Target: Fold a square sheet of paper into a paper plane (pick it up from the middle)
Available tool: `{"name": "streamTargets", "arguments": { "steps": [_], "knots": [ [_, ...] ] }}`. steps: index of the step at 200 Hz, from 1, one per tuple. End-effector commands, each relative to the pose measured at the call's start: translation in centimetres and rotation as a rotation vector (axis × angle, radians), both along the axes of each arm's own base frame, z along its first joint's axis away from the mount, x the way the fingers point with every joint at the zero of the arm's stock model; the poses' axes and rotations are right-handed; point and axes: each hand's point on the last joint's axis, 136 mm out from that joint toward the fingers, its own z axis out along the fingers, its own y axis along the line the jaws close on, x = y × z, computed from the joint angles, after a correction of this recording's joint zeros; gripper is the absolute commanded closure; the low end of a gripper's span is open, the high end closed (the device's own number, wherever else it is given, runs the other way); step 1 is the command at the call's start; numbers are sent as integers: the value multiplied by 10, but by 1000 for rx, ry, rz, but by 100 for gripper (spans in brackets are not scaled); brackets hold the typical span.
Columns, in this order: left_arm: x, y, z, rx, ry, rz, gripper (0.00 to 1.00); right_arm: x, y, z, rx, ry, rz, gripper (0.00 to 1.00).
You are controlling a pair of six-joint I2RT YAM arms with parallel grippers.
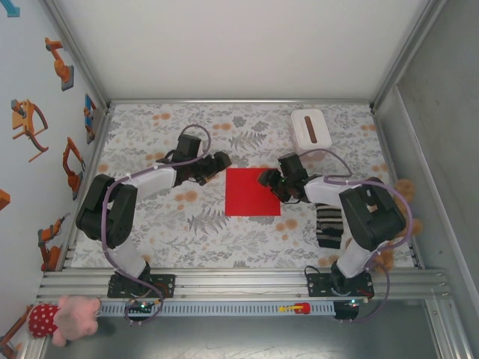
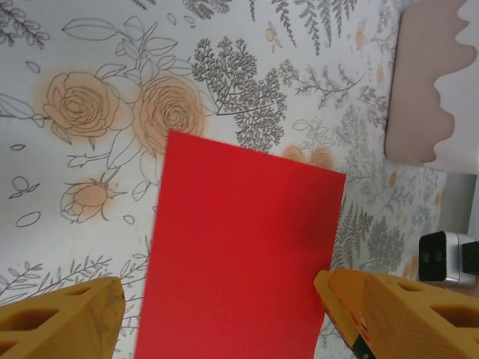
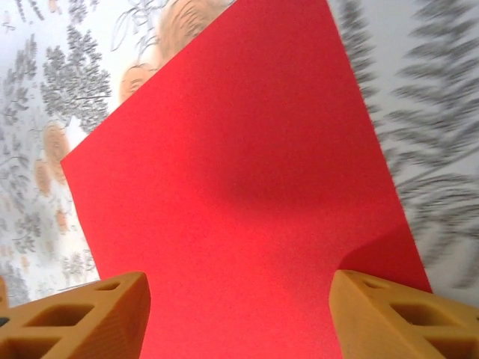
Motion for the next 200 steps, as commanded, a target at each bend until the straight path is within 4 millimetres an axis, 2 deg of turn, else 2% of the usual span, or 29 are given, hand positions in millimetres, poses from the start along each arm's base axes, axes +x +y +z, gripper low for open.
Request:
{"name": "streamTargets", "arguments": {
  "steps": [1,11,23,49,82,95,200],
  "knots": [
    [-9,5,-9,13,89,33,20,-14,18,-22,85,115,-47,39],
    [-14,4,-13,9,103,31,23,-5,30,-7,162,73,-38,42],
    [-18,2,-15,1,119,24,29,1,36,8,187,35,-20,43],
    [-27,-3,-24,11,155,9,34,3,25,28,79,-35,29,45],
    [-33,-7,-34,31,180,-14,35,-4,1,20,-101,-29,65,51],
    [-32,-10,-37,28,187,-24,35,-6,-2,16,-135,-15,85,52],
    [-37,-12,-49,49,220,-45,34,-5,15,-6,-113,50,164,52]
  ]
}}
